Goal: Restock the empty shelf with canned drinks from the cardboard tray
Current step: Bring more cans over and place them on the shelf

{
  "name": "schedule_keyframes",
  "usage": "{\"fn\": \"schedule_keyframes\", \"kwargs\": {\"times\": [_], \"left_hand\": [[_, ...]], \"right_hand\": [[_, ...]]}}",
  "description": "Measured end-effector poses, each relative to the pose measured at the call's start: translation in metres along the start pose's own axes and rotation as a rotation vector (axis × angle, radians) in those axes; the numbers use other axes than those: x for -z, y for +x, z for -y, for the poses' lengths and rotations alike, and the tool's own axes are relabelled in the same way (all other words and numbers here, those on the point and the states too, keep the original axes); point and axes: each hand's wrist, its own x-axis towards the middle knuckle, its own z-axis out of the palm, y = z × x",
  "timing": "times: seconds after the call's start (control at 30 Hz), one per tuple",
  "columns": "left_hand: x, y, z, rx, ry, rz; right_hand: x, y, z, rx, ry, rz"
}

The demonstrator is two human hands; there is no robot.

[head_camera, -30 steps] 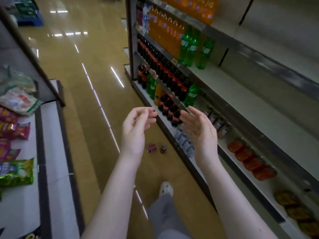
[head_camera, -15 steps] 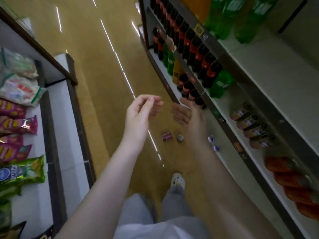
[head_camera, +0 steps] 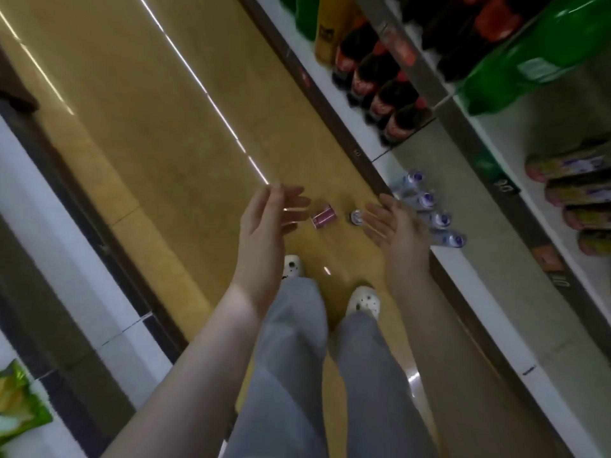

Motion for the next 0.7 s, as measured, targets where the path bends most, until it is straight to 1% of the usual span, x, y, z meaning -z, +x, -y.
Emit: {"fn": "schedule_keyframes", "kwargs": {"times": [0.13, 0.27, 0.4, 0.47, 0.53, 0.63, 0.7], "left_hand": [[-0.007, 0.084, 0.051, 0.014, 0.107, 0.006], [-0.013, 0.15, 0.136, 0.062, 0.281, 0.117], [-0.023, 0.197, 0.216, 0.195, 0.271, 0.144], [-0.031, 0.217, 0.249, 0.23, 0.252, 0.159], [-0.039, 0.237, 0.28, 0.23, 0.26, 0.176], [-0.051, 0.27, 0.327, 0.226, 0.371, 0.191], [-0.055, 0.29, 0.355, 0.18, 0.475, 0.136]], "right_hand": [[-0.007, 0.064, -0.044, 0.002, -0.107, -0.081], [0.002, 0.137, -0.09, 0.039, -0.249, -0.108], [0.018, 0.211, -0.146, 0.102, -0.371, -0.116], [0.027, 0.245, -0.174, 0.133, -0.456, -0.106], [0.036, 0.277, -0.2, 0.154, -0.555, -0.091], [0.048, 0.324, -0.23, 0.185, -0.681, -0.101], [0.054, 0.35, -0.244, 0.189, -0.768, -0.1]]}}
